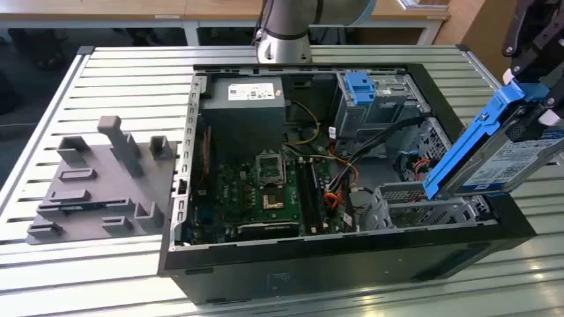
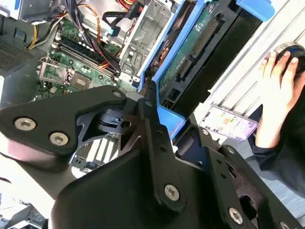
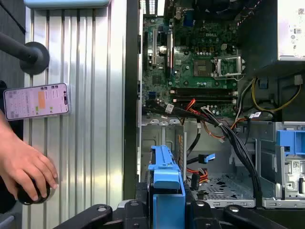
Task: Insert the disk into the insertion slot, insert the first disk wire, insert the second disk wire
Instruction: 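Insert the disk into the insertion slot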
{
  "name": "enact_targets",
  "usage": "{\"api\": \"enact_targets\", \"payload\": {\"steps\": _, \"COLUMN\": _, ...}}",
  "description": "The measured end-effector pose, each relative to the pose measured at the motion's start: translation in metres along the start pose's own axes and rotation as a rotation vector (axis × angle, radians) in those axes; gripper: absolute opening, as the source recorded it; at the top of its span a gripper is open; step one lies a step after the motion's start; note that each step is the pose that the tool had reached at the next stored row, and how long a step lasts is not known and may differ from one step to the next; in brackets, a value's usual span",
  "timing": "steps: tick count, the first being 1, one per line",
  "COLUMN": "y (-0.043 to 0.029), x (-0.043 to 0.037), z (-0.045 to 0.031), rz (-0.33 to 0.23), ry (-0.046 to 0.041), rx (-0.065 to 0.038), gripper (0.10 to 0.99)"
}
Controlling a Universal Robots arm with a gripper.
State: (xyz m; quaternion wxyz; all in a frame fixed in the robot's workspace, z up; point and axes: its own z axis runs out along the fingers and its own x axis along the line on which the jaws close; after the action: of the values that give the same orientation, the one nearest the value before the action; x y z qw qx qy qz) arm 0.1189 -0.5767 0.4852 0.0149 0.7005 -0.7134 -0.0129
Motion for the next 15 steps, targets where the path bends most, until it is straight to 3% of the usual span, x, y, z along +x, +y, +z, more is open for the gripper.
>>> {"api": "enact_targets", "payload": {"steps": 8, "y": 0.0014, "x": 0.0, "z": 0.0001, "rz": 0.0, "ry": -0.0001, "rx": 0.0, "gripper": 0.365}}
{"api": "enact_targets", "payload": {"steps": 15, "y": 0.0103, "x": 0.0001, "z": 0.0008, "rz": 0.0, "ry": -0.0001, "rx": 0.0, "gripper": 0.365}}
